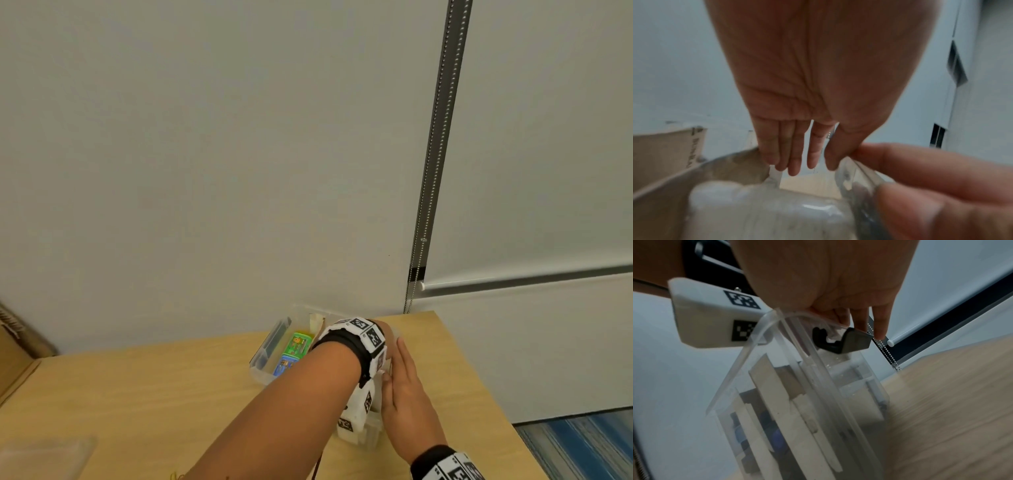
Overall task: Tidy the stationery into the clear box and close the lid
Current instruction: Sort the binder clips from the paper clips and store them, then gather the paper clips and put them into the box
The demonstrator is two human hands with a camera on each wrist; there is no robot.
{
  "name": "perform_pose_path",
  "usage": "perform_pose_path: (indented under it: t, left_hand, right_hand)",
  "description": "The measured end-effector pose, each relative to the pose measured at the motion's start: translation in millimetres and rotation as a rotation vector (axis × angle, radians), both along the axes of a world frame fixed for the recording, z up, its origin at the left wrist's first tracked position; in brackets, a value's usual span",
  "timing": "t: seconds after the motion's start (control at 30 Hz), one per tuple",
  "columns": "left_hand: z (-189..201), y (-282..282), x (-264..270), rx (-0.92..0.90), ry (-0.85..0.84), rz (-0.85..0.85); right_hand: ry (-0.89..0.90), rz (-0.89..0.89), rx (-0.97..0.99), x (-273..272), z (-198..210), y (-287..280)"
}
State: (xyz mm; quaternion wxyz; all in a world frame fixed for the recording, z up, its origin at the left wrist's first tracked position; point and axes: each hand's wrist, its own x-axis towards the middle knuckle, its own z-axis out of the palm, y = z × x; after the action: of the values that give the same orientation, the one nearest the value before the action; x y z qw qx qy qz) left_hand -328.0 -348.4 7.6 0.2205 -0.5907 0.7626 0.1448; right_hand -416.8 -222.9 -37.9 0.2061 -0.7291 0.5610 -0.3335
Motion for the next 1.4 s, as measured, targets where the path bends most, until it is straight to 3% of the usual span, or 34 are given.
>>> perform_pose_path:
  t: [0.13,0.37,0.5,0.6,0.7,0.77,0.9,1.1,1.23,1.4]
  left_hand:
    - [46,33,15,-0.135,0.18,0.078]
    - [54,132,83,-0.517,0.611,0.091]
    - [31,206,126,-0.627,0.648,0.146]
    - [7,247,167,-0.61,0.624,0.229]
    - [-17,275,209,-0.589,0.623,0.319]
    - [-31,291,234,-0.567,0.616,0.389]
    - [-55,316,285,-0.496,0.59,0.551]
    - [-85,339,358,-0.36,0.574,0.806]
    - [-99,349,378,-0.308,0.529,0.765]
    - [-98,355,360,-0.288,0.531,0.648]
  right_hand:
    - [0.047,-0.015,0.043,0,7,3]
    - [0.097,-0.016,0.051,-5,7,-3]
    - [0.204,-0.093,0.112,2,18,13]
    - [0.267,-0.099,-0.062,24,33,46]
    - [0.251,0.016,-0.248,57,40,80]
    - [0.269,0.132,-0.271,81,36,99]
    - [0.378,0.273,-0.045,113,10,125]
    - [0.458,0.198,0.449,116,-22,141]
    - [0.497,0.129,0.546,112,-28,158]
    - [0.429,0.118,0.597,139,-34,184]
